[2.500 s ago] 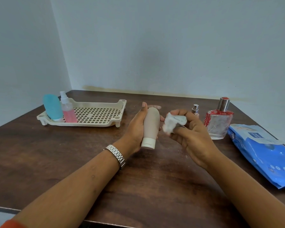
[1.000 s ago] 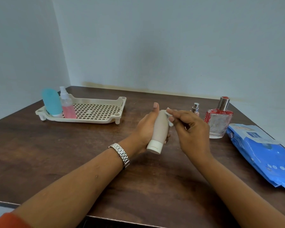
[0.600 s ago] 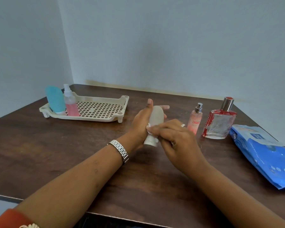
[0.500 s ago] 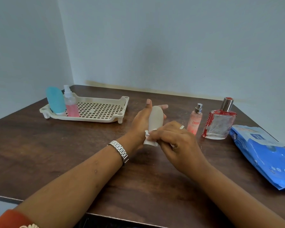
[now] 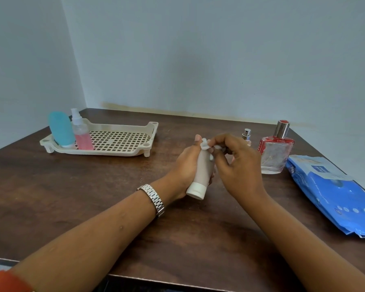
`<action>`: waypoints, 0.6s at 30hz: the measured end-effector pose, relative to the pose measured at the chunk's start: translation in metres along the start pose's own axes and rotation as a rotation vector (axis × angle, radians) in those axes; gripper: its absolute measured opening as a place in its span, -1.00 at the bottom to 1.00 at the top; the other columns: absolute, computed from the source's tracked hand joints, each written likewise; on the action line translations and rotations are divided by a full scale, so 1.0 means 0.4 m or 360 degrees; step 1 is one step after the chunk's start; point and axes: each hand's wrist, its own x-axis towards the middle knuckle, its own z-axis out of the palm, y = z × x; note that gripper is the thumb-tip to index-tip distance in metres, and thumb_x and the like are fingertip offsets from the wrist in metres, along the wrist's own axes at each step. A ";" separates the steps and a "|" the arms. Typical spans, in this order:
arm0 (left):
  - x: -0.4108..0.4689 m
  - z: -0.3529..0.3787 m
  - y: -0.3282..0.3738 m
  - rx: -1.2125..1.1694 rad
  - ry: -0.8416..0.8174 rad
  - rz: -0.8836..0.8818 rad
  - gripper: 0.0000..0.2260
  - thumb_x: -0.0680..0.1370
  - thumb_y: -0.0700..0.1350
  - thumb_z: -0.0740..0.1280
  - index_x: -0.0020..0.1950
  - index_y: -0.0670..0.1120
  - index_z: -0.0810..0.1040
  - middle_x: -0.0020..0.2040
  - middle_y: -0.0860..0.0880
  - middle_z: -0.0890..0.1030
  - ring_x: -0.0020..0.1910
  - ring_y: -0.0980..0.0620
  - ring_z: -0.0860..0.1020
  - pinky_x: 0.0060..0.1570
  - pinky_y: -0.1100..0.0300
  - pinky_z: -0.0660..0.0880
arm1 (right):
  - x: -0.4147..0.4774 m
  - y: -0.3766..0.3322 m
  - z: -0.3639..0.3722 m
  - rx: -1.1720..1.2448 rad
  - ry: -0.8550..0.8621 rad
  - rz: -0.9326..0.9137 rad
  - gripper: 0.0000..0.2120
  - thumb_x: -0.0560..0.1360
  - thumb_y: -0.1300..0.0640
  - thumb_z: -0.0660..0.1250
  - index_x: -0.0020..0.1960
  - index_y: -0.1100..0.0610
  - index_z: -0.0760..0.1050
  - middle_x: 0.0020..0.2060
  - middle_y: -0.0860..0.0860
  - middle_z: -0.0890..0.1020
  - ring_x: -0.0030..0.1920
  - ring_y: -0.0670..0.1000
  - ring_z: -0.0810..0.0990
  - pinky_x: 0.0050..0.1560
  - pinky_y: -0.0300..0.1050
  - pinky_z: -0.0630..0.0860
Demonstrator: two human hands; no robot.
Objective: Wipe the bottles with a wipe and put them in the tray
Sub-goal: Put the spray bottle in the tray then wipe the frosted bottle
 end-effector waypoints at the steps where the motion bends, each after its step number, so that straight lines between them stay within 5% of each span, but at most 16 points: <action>1: 0.003 -0.004 -0.002 -0.0003 0.0007 0.0024 -0.58 0.63 0.18 0.06 -0.19 -0.06 0.53 -0.33 -0.07 0.58 -0.34 -0.02 0.54 -0.29 0.11 0.46 | -0.006 -0.010 0.002 0.0006 -0.0035 -0.0050 -0.78 0.42 0.35 0.36 -0.09 0.04 0.53 -0.19 -0.12 0.58 -0.15 -0.14 0.52 -0.13 -0.39 0.43; 5: 0.012 -0.033 0.005 -0.0117 0.0000 0.0061 -0.54 0.65 0.14 0.05 0.15 -0.12 0.63 -0.04 -0.13 0.65 -0.08 -0.03 0.62 -0.08 0.10 0.58 | -0.034 -0.043 0.021 -0.0080 -0.0269 -0.0231 -0.86 0.43 0.27 0.34 -0.07 0.09 0.47 -0.21 -0.02 0.54 -0.20 -0.05 0.50 -0.22 -0.22 0.42; 8: 0.013 -0.042 0.015 -0.0224 -0.0085 0.0067 -0.41 0.62 0.22 -0.04 0.28 -0.17 0.54 -0.29 -0.08 0.58 -0.27 0.05 0.59 -0.26 0.21 0.55 | -0.041 -0.055 0.020 -0.0073 -0.0350 -0.0305 -0.85 0.44 0.25 0.32 -0.07 0.05 0.42 -0.22 -0.09 0.47 -0.23 -0.12 0.43 -0.27 -0.26 0.40; 14: 0.022 -0.039 0.020 -0.0503 -0.0163 0.0017 -0.33 0.55 0.33 -0.02 0.19 -0.21 0.53 -0.28 -0.05 0.46 -0.35 0.08 0.44 -0.29 0.22 0.43 | -0.048 -0.052 -0.008 -0.0050 -0.0592 -0.0437 -0.85 0.46 0.22 0.34 -0.06 0.01 0.43 -0.16 -0.10 0.51 -0.15 -0.14 0.45 -0.17 -0.23 0.46; 18: 0.027 -0.042 0.023 -0.0622 -0.0191 0.0094 -0.38 0.55 0.31 0.03 0.11 -0.20 0.55 -0.34 -0.04 0.48 -0.42 0.07 0.45 -0.39 0.24 0.45 | -0.036 -0.034 -0.012 -0.0014 -0.0409 -0.0364 -0.83 0.47 0.22 0.32 -0.04 -0.02 0.42 -0.15 -0.09 0.54 -0.13 -0.14 0.48 -0.15 -0.27 0.45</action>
